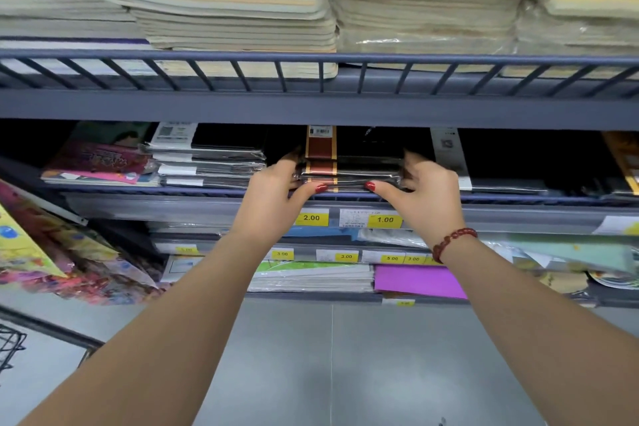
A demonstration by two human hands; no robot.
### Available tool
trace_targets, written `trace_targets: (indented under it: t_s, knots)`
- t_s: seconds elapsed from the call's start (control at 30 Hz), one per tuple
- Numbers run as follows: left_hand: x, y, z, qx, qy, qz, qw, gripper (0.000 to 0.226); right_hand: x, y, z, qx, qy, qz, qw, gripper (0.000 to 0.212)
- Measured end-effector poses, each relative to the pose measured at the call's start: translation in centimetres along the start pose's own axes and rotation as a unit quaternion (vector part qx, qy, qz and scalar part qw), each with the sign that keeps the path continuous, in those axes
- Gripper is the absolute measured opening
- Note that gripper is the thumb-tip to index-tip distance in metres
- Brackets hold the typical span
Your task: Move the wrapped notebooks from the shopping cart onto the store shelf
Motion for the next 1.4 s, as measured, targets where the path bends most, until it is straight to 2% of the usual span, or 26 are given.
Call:
trace_targets:
  t_s: [0.17,0.3,0.4,0.5,0.63,0.8,1.0,1.13,1.23,1.3,1.4]
  knots:
    - [0.2,0.1,0.5,-0.009,0.033,-0.001,0.999,0.036,-0.1,-0.3,0.4,0.007,0.001,-0.032,0.999,0.072]
    - [0.1,0.1,0.6,-0.01,0.037,0.027,0.999,0.061,-0.2,-0.1,0.5,0.02,-0.006,-0.055,0.998,0.076]
    - [0.2,0.1,0.7,-0.024,0.048,0.018,0.998,0.055,-0.2,-0.1,0.7,0.005,-0.016,-0.045,0.999,0.058]
    - [0.2,0.1,0.9,-0.05,0.058,0.025,0.997,0.042,-0.1,-0.2,0.8,-0.033,-0.04,-0.02,0.998,0.015]
    - [-0.2,-0.1,1.3,-0.082,0.045,0.042,0.995,0.022,-0.3,-0.2,0.7,-0.078,-0.04,-0.005,0.996,0.031]
    - [-0.4,-0.7,1.4,-0.093,0.025,0.07,0.993,0.021,-0.7,-0.2,0.7,-0.047,-0.005,-0.054,0.997,0.045]
    - [-0.3,-0.9,1.6,-0.101,0.0,0.115,0.988,0.021,-0.9,-0.1,0.7,-0.049,-0.014,-0.042,0.998,0.031]
    - [-0.6,-1.1,1.8,-0.069,0.0,0.122,0.99,0.027,-0.5,-0.4,1.0,-0.01,-0.005,-0.054,0.998,0.052]
    - [-0.8,-1.9,2.3,-0.035,0.012,0.094,0.995,0.041,0.6,-2.1,1.8,0.007,-0.079,0.041,0.996,0.059]
    - [-1.3,-2.6,3.0,-0.016,0.026,0.032,0.999,0.046,1.2,-3.9,2.6,0.014,-0.136,0.149,0.979,0.06]
    - [-3.1,-3.6,4.1,0.001,0.071,-0.045,0.996,0.047,0.9,-6.5,3.4,0.022,-0.175,0.273,0.946,0.06]
Point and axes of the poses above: each hand's wrist, its own z-axis away from the middle knuckle, its own y-axis out of the palm, x = y × z, the point moved 5 cm from there along -z, towards the middle knuckle, and after that the axes turned 4 degrees about z, right-handed, at the moved point
